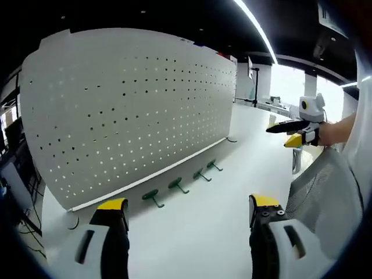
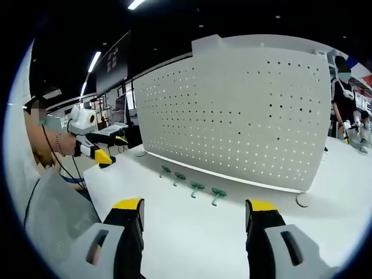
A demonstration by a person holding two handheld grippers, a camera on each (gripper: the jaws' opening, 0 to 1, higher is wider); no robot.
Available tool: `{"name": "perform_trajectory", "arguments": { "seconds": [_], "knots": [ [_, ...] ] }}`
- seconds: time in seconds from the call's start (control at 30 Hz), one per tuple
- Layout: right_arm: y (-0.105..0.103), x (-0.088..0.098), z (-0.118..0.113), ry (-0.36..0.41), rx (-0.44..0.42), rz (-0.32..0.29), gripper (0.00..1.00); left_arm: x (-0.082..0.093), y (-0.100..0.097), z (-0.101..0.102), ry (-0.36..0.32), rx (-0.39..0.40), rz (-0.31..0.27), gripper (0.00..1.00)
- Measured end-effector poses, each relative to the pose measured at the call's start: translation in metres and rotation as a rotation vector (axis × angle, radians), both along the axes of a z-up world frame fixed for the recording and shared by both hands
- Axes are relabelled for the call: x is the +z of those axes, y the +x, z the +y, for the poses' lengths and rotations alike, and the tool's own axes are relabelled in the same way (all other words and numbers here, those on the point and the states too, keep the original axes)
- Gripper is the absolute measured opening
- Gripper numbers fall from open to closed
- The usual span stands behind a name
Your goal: Insert the hook assembly into the mounting plate slot until the hook locks in place.
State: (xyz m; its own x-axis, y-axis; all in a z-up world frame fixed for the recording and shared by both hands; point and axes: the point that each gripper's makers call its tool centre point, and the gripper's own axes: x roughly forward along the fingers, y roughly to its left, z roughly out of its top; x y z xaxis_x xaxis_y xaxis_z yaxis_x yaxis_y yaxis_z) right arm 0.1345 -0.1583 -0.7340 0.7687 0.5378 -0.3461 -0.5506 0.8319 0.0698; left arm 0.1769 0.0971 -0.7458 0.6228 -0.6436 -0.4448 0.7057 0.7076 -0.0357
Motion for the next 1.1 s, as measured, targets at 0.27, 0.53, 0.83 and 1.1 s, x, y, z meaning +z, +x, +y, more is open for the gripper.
{"name": "perform_trajectory", "arguments": {
  "seconds": [0.27, 0.53, 0.83, 1.1],
  "knots": [
    [0.001, 0.001, -0.001, 0.011, -0.005, -0.002, 0.69, -0.003, 0.01, -0.006, 0.062, -0.069, 0.002, 0.88],
    [0.001, 0.0, -0.003, 0.019, -0.017, 0.004, 0.68, -0.005, 0.018, -0.011, 0.101, -0.132, 0.007, 0.88],
    [0.001, 0.0, -0.002, 0.016, -0.012, 0.002, 0.68, -0.01, 0.029, -0.013, 0.149, -0.189, 0.006, 0.86],
    [0.001, -0.001, -0.001, 0.01, -0.006, 0.008, 0.67, -0.021, 0.04, -0.011, 0.19, -0.21, 0.018, 0.86]
  ]
}}
